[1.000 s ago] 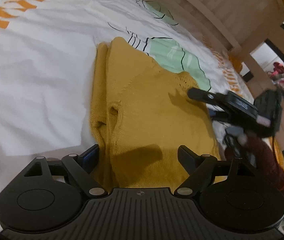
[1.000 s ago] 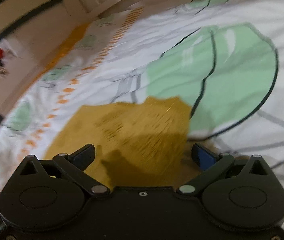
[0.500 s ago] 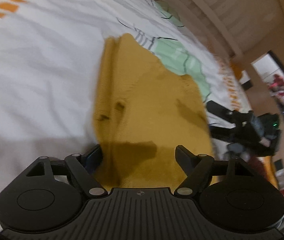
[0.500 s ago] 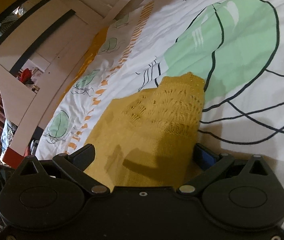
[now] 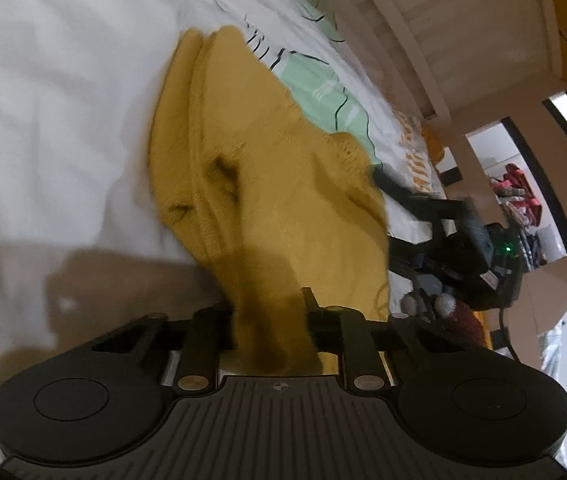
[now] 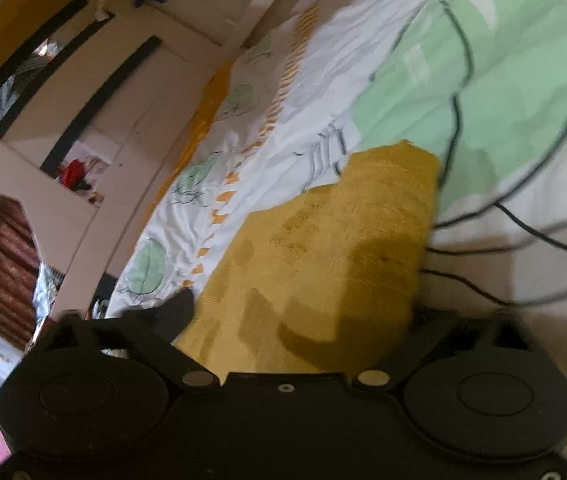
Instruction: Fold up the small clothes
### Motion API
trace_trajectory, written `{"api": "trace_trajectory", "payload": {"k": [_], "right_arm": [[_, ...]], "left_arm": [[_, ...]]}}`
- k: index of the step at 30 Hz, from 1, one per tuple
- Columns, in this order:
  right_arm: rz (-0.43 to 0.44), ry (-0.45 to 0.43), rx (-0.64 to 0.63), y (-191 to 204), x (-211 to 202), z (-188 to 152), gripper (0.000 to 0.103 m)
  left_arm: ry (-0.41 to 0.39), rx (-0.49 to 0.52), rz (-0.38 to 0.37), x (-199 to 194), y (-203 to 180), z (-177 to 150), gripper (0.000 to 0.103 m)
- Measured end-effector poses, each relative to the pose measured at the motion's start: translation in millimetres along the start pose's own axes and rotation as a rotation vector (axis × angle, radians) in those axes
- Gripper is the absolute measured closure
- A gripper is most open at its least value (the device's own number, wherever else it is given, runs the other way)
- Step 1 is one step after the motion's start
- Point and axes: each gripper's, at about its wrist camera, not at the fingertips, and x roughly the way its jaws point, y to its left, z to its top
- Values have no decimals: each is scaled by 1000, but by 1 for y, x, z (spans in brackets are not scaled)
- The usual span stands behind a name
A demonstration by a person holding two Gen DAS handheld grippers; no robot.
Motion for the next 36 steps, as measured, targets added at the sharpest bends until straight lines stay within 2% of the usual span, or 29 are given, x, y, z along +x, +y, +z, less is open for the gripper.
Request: {"api": "trace_trajectory", "payload": {"k": [1,5,9,13,18,20,21,25,30,34,36], "right_arm": [[-42,-3,10,1,-2,-2,65],[-51,-45,23,20,-20,-12,65],[-82,-27,-14,49,-47,-26,65],[-139,24,-20,68,-84,-50,65],[-169,77,44,67,-125,-96,65],[-190,88,43,66,-132,-114,60],[-226,90,34,64,-135,-125,59],[-380,37,-26,56,-145,-153,42],[-373,-71,-18,49,-157,-170,41],[-347,-131,-97,56,-161,-181,26],[-339,-157,-138,57,-164,-186,25]], "left_arm": [[-5,-8,-6,-1,0,-1,84],[-8,-47,-85,-10,-12,-6,85],[7,-7,-130,-25,-41,-25,85],[54,15,-170,-44,-67,-63,85],[117,4,-181,-62,-74,-118,85],[135,3,-158,-65,-73,-138,84],[150,10,-127,-64,-71,-146,84],[169,107,123,-63,-62,-177,83],[102,143,177,-80,-67,-187,79],[28,251,228,-98,-93,-186,77],[-34,316,245,-108,-108,-185,74]]}}
